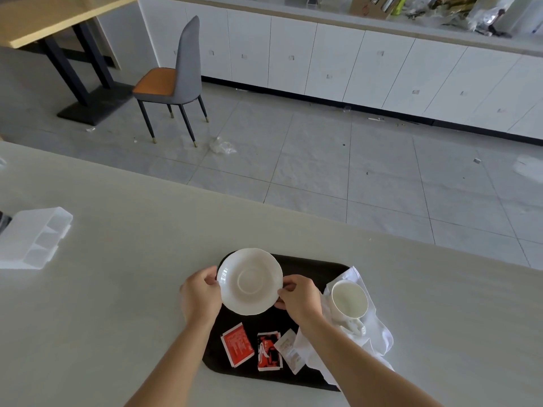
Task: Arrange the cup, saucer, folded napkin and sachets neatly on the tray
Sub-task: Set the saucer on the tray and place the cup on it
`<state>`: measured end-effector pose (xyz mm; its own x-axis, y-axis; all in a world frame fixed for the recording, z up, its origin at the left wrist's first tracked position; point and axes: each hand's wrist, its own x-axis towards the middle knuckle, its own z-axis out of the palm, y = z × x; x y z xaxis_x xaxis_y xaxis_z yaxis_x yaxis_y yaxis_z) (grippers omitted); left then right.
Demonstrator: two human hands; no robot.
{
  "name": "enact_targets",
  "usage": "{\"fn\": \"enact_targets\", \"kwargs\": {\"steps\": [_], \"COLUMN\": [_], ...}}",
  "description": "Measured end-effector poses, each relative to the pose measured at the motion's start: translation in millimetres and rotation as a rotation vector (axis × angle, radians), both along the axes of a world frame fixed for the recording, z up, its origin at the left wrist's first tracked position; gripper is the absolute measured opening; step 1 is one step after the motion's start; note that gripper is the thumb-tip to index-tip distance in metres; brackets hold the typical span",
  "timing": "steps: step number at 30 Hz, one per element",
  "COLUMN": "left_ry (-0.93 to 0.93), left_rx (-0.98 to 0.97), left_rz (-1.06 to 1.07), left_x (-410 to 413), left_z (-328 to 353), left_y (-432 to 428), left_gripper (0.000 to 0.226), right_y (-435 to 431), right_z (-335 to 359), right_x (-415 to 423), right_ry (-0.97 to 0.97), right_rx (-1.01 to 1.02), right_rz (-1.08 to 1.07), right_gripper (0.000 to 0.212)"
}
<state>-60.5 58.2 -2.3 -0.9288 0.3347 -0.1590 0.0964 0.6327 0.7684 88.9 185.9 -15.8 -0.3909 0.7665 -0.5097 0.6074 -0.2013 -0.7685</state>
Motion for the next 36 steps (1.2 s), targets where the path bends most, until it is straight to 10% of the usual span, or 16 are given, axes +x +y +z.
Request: {"fn": "enact_targets", "kwargs": {"steps": [22, 26, 31, 36], "left_ry": [-0.002, 0.059, 0.274, 0.375], "left_rx": [-0.016, -0.050, -0.169, -0.301], "left_rz": [-0.037, -0.088, -0.252, -0.434], "left_x": [8.5, 10.7, 23.6, 36.7], "left_z": [-13.3, -26.6, -47.5, -65.7], "left_y": [-21.5, -37.2, -67.4, -83.8], "left_gripper": [0.023, 0.011, 0.040, 0.063], "right_y": [-10.8, -17.4, -15.8, -3.8], "right_z": [19.0, 41.0, 59.6, 57.8], "right_x": [8.3, 43.7, 113.6, 152.7], "right_ry": [-0.077, -0.043, -0.094, -0.249], "right_rx": [0.001, 0.182, 0.584, 0.476], "right_rz": [0.148, 0.181, -0.016, -0.190], "right_gripper": [0.046, 0.024, 0.017, 0.015]}}
